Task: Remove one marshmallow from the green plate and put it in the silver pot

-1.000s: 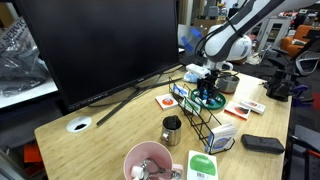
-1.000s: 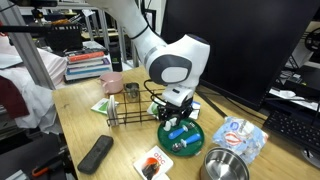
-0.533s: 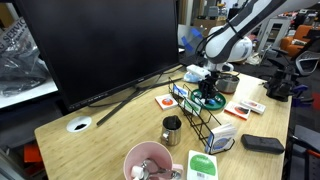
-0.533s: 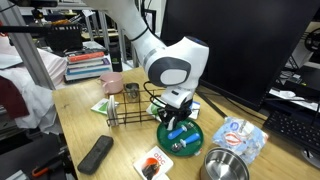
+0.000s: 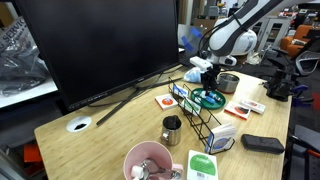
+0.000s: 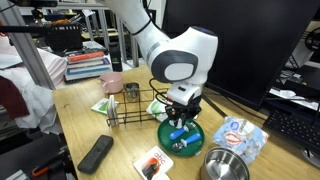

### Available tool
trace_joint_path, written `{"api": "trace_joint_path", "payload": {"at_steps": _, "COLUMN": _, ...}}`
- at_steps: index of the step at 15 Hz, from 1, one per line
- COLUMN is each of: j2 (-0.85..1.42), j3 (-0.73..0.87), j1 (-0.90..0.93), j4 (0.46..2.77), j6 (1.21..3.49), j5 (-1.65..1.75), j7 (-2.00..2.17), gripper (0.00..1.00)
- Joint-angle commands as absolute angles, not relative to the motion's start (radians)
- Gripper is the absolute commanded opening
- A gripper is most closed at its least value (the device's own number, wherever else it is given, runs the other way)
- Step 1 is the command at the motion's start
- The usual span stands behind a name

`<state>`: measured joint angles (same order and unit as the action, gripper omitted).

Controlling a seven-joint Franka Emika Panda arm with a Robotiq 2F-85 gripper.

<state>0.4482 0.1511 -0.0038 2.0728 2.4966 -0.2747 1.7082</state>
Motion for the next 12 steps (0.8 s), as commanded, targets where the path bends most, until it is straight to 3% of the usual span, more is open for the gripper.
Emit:
{"api": "trace_joint_path", "payload": {"at_steps": 1, "j2": 0.362, "j3": 0.146, "j1": -0.027, "j4": 2.121, "j6": 2.508, "j5": -0.291, "j7": 1.693, "gripper": 0.06}}
{"api": "trace_joint_path", "payload": {"at_steps": 12, "j2": 0.281, "j3": 0.285, "j1": -0.012, "j4": 2.157, "j6": 2.629, "j5": -0.025, "j7": 1.883, "gripper": 0.07}}
